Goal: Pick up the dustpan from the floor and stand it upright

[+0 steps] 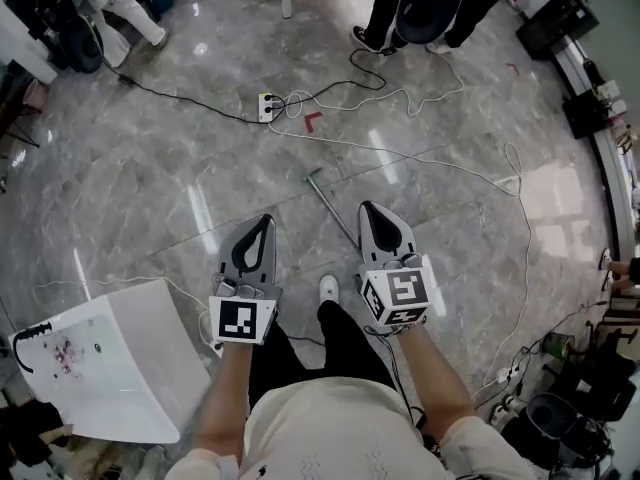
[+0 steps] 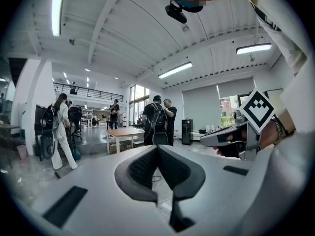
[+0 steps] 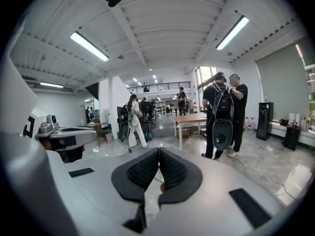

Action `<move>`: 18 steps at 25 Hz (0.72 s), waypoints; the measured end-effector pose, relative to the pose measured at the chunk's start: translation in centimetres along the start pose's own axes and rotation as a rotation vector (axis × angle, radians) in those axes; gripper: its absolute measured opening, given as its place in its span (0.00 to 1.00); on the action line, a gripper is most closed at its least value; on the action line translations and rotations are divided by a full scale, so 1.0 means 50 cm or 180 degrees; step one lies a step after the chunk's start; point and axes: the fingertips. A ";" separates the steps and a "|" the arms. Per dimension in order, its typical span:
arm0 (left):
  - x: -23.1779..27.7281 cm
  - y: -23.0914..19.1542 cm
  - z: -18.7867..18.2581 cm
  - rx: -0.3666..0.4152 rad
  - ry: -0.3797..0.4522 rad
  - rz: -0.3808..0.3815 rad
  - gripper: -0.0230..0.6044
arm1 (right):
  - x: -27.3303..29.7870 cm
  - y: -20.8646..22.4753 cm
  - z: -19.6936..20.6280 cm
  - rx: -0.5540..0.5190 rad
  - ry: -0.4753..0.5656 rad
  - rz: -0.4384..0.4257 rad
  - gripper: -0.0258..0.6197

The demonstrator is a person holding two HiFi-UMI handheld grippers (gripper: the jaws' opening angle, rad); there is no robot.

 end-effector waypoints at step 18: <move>0.343 -0.227 0.454 0.0004 -0.0269 0.0292 0.05 | 0.532 0.045 0.468 0.0073 -0.0922 -0.0037 0.07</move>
Point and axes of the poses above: the fingertips, and each gripper's own axes: x forward along the fingers, y to its right, z out of its underside, and after that the axes turned 8 degrees about -y, right-handed
